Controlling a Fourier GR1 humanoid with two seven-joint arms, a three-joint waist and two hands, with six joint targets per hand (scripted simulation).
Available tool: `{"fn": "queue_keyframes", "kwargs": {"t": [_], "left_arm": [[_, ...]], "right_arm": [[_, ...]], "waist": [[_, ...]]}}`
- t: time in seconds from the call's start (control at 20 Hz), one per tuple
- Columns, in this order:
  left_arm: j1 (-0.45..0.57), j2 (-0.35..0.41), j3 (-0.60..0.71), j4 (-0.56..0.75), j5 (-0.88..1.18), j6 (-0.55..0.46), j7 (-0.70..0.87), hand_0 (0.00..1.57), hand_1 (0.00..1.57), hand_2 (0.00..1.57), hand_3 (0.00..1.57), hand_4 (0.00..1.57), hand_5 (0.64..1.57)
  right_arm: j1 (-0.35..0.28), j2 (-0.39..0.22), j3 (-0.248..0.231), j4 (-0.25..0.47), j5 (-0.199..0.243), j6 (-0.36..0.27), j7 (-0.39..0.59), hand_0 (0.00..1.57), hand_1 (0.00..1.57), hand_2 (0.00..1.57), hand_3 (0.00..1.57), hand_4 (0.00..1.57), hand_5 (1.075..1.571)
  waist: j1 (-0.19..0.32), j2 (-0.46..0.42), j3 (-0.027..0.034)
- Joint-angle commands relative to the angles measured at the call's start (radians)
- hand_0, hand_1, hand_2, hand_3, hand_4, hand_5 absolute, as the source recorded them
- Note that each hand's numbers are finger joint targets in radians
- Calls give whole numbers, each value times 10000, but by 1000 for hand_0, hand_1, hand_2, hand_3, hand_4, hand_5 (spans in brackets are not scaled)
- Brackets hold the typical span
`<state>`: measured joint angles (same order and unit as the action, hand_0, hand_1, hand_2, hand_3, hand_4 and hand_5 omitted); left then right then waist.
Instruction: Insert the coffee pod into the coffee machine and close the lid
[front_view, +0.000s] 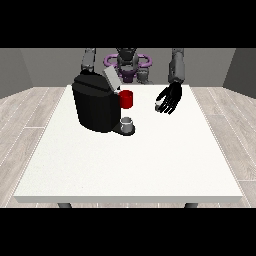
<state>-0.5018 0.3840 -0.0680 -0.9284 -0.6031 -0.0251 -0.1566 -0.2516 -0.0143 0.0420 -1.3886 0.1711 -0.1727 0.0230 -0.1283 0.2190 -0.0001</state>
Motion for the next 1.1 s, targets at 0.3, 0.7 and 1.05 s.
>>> {"fn": "queue_keyframes", "kwargs": {"t": [0.3,0.7,1.05], "left_arm": [[-483,4,-872,1040,-1834,101,275,826,826,998,857,340,1571],[-879,-83,-942,2220,-2671,-243,-56,760,760,978,856,400,1571],[-1278,-380,-695,2352,-2768,-217,-482,1190,1190,1287,1216,506,1571]], "right_arm": [[-80,-253,-292,884,-476,660,-777,0,0,0,0,0,1571],[141,79,-121,1254,-324,167,-931,0,0,0,0,0,1571],[-285,-176,-211,1534,323,-407,57,0,0,0,0,0,1571]], "waist": [[-207,-164,4],[-150,-404,0],[92,-737,-1]]}}
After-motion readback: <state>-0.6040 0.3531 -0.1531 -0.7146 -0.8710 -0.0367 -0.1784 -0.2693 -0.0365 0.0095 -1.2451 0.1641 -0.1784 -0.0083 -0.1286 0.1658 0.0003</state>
